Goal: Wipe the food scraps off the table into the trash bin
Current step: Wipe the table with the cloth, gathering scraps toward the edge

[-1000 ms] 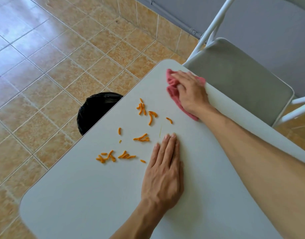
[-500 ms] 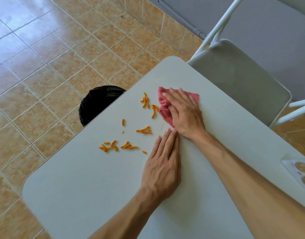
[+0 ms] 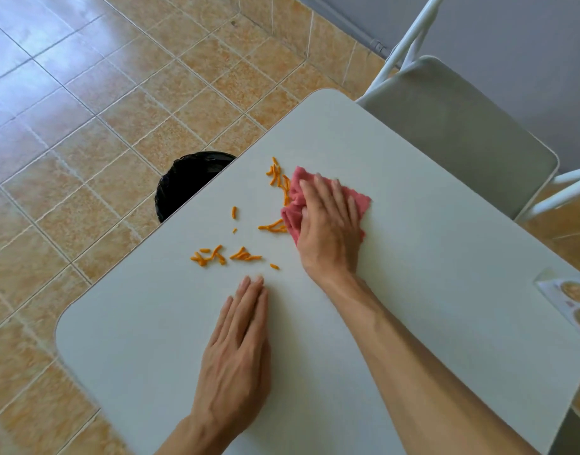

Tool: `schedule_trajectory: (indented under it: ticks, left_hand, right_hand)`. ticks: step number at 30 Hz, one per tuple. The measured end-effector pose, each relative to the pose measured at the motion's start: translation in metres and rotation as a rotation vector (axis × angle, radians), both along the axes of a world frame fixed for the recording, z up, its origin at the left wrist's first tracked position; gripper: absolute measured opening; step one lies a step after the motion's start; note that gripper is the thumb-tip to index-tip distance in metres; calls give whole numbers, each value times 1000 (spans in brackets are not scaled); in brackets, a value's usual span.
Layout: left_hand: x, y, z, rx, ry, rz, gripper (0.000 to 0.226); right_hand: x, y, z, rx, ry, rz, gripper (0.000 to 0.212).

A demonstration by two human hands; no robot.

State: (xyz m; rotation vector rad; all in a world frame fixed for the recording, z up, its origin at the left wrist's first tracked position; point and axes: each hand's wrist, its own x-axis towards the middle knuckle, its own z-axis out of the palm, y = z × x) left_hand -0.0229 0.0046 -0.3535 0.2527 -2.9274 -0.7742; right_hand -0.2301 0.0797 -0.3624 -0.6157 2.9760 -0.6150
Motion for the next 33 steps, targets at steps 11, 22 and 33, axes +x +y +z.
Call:
schedule_trajectory:
  ticks: [11,22,33]
  left_hand:
    - [0,-18,-12,-175,-127,286,58]
    - [2,-19,-11,-192,-117,295,57]
    - [8,-33,-7,-103,-96,287,54]
  right_hand:
    - [67,17,-10,44,157,-461,46]
    - [89,47,-9,28,186,-370,58]
    - [96,-48,-18,90,150,-338,52]
